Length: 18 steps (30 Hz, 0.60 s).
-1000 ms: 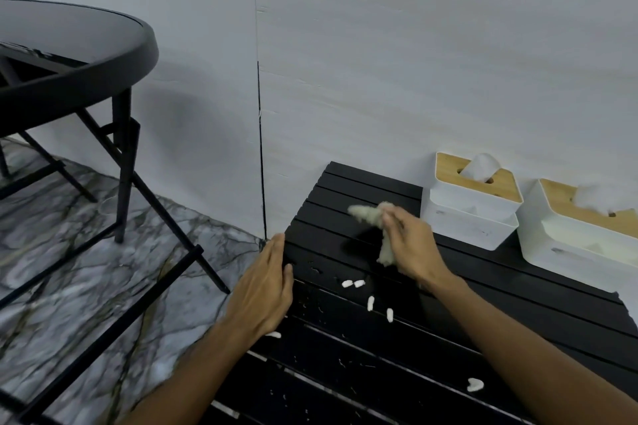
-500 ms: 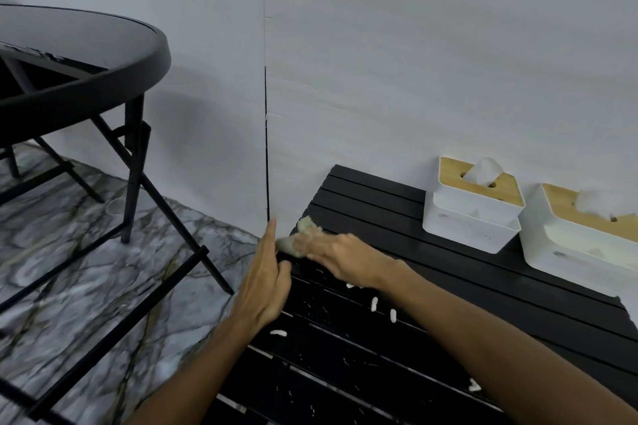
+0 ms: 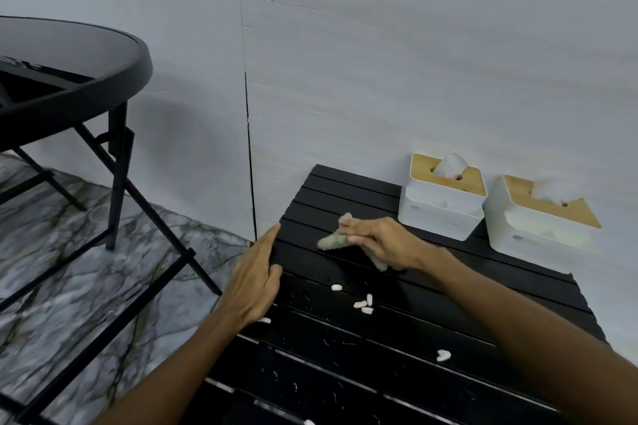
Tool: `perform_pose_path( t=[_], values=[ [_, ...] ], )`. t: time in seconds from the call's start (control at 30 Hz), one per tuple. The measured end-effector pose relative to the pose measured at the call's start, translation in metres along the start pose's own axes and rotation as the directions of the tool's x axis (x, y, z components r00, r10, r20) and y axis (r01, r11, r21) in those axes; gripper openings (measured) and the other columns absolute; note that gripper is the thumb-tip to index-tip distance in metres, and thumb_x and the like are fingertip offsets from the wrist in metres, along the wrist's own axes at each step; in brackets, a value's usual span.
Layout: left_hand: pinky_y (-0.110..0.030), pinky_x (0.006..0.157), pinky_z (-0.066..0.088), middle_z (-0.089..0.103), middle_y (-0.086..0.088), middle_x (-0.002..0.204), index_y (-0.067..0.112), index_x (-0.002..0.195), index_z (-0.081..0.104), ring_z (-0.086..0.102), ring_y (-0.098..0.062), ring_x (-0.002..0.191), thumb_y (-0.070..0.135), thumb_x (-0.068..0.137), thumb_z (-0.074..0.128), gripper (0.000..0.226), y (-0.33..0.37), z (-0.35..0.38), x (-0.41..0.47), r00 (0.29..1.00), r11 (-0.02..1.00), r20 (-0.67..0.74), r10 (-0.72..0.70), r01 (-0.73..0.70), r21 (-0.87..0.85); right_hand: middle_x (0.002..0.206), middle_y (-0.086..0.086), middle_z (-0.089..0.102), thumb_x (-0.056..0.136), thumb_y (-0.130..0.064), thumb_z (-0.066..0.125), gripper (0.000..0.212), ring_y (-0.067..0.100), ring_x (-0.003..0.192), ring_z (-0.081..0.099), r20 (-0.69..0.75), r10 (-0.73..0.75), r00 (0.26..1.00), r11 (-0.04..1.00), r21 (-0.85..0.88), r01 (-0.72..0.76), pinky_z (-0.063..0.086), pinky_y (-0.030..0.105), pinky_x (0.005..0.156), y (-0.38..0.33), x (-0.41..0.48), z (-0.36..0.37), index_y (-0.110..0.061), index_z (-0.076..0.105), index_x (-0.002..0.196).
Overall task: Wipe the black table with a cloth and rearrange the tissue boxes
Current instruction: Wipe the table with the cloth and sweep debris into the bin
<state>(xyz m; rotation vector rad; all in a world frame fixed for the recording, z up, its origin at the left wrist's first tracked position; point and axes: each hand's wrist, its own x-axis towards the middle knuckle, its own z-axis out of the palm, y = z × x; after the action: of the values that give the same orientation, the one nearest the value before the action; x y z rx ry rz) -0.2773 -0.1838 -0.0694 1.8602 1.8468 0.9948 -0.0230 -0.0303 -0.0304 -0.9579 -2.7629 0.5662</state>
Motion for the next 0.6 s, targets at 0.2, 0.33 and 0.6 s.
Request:
perform_pose_path(
  t=[0.2, 0.33, 0.6],
  values=[
    [-0.014, 0.113, -0.006, 0.018, 0.015, 0.158, 0.033, 0.154, 0.019, 0.003, 0.004, 0.144, 0.032, 0.096, 0.024, 0.059, 0.001, 0.001, -0.01, 0.997, 0.99, 0.071, 0.028, -0.038, 0.134, 0.168, -0.017, 0.007, 0.104, -0.057, 0.034, 0.059, 0.015, 0.156, 0.0, 0.018, 0.219, 0.976, 0.975, 0.018, -0.219, 0.017, 0.052, 0.125, 0.005, -0.004, 0.033, -0.041, 0.018, 0.159],
    [-0.002, 0.103, -0.017, 0.009, 0.023, 0.15, 0.033, 0.152, 0.021, -0.005, 0.007, 0.14, 0.035, 0.105, 0.027, 0.047, 0.004, 0.0, -0.02, 0.99, 0.981, 0.138, 0.032, -0.058, 0.184, 0.166, -0.024, 0.01, 0.101, -0.065, 0.025, 0.059, 0.008, 0.155, 0.008, 0.038, 0.131, 0.991, 0.991, 0.032, -0.132, 0.024, 0.057, 0.122, -0.006, -0.02, 0.043, -0.045, 0.021, 0.157],
    [-0.018, 0.117, -0.005, 0.016, 0.016, 0.159, 0.026, 0.153, 0.029, 0.002, -0.002, 0.149, 0.069, 0.087, 0.008, 0.081, -0.003, 0.007, -0.033, 0.974, 0.979, 0.226, 0.016, -0.061, 0.194, 0.165, -0.017, 0.024, 0.107, -0.048, 0.036, 0.05, 0.002, 0.153, 0.016, 0.046, -0.027, 0.999, 0.993, 0.117, 0.021, 0.024, 0.042, 0.125, -0.059, -0.078, 0.061, -0.031, 0.037, 0.155]
  ],
)
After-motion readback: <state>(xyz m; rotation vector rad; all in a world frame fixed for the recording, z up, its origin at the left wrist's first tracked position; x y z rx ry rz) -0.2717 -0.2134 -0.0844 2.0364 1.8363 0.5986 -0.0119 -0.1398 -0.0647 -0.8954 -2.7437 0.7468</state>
